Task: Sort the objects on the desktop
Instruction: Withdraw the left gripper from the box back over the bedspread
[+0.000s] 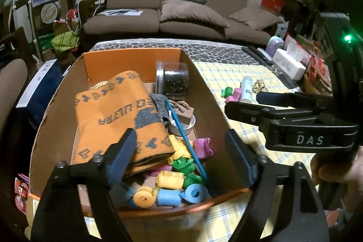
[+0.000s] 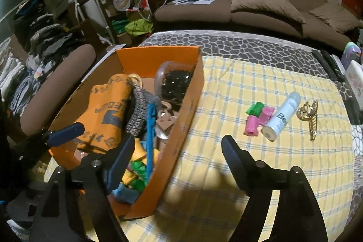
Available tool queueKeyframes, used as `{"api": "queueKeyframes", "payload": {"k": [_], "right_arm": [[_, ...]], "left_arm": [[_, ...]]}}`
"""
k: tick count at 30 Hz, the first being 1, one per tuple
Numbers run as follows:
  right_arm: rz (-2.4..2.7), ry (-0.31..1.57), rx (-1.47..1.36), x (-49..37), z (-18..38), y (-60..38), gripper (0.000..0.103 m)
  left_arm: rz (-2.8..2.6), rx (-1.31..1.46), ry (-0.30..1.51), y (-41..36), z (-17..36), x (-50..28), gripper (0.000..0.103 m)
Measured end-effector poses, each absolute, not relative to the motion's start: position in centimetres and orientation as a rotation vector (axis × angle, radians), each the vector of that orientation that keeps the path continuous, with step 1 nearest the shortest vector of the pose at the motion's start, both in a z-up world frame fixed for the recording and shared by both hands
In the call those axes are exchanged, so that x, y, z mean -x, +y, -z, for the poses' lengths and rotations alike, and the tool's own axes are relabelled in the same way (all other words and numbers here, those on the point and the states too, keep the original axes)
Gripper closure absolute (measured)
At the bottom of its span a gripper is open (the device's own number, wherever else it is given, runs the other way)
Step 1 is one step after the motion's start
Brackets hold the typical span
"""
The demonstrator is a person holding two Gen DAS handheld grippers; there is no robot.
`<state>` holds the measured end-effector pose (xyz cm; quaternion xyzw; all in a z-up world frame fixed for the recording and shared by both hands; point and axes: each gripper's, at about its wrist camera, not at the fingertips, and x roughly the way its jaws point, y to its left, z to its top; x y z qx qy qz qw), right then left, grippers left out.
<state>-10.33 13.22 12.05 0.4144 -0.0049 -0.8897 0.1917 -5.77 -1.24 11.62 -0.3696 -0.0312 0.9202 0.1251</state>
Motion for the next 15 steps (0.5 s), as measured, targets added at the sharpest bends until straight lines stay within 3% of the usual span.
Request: {"api": "queueKeyframes", "payload": {"k": [4,7,15], "right_arm": [[2.529,-0.010,-1.161,10.3,-12.0,14.1,0.012],[2.547,-0.008,-1.160,10.4,-12.0,14.9,0.000],[2.583,-0.033,-1.185,10.5,-11.8,17.7,0.000]], "left_arm": [[-2.679,1.062,-0.103,-0.6,-11.7,5.9,0.004],[-2.672,1.061,-0.119,-0.1,-11.8,6.0,0.001],[-2.660,1.063,-0.113,1.6,-11.6,6.1,0.000]]}}
